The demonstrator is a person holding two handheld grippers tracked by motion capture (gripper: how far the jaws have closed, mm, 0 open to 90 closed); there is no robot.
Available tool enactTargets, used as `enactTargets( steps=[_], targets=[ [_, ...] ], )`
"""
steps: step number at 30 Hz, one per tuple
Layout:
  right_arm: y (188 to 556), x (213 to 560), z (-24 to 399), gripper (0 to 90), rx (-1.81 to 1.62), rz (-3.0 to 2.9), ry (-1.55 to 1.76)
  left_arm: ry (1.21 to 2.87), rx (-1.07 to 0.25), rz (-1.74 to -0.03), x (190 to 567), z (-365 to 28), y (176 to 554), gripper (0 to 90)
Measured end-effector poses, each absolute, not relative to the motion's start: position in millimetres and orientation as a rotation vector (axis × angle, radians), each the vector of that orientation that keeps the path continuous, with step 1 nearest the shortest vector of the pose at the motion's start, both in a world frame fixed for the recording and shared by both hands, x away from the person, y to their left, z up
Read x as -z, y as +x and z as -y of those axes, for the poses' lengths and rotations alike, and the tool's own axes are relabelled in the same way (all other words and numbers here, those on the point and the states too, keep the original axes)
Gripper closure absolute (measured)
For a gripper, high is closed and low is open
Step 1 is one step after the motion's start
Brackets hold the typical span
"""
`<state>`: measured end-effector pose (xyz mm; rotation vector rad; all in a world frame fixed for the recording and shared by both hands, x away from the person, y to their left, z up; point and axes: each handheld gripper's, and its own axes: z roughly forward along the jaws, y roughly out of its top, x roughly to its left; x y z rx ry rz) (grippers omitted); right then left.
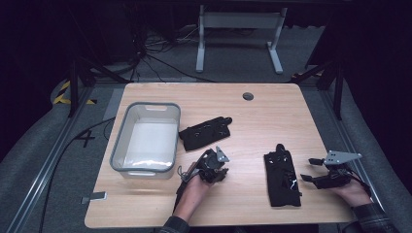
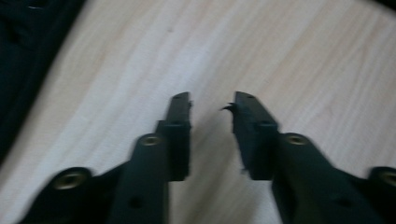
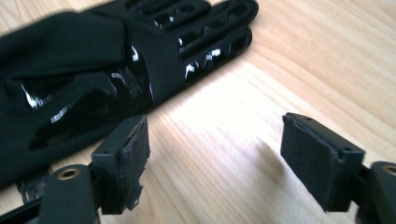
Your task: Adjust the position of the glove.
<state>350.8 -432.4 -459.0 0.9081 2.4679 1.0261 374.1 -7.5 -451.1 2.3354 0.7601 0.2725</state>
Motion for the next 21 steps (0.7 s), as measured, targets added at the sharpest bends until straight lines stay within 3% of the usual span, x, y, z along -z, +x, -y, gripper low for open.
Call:
enactTargets(
  steps=[3, 9, 21],
  targets=[
    [348.9, 462.0, 433.6, 20.3, -1.015, -2.472, 0.913, 2.340, -0.267, -0.819, 445.6, 7.3, 388.2, 89.6],
    [349.1, 465.8, 435.9, 15.9, -1.056, -2.463, 0.928, 2.332, -0.336, -0.911, 437.1, 14.0, 414.8, 89.9],
    [348.8, 466.1, 436.0, 15.7, -1.058, -2.461, 0.928, 2.320, -0.428, -1.007, 437.2, 27.8, 468.5, 89.8]
  ],
)
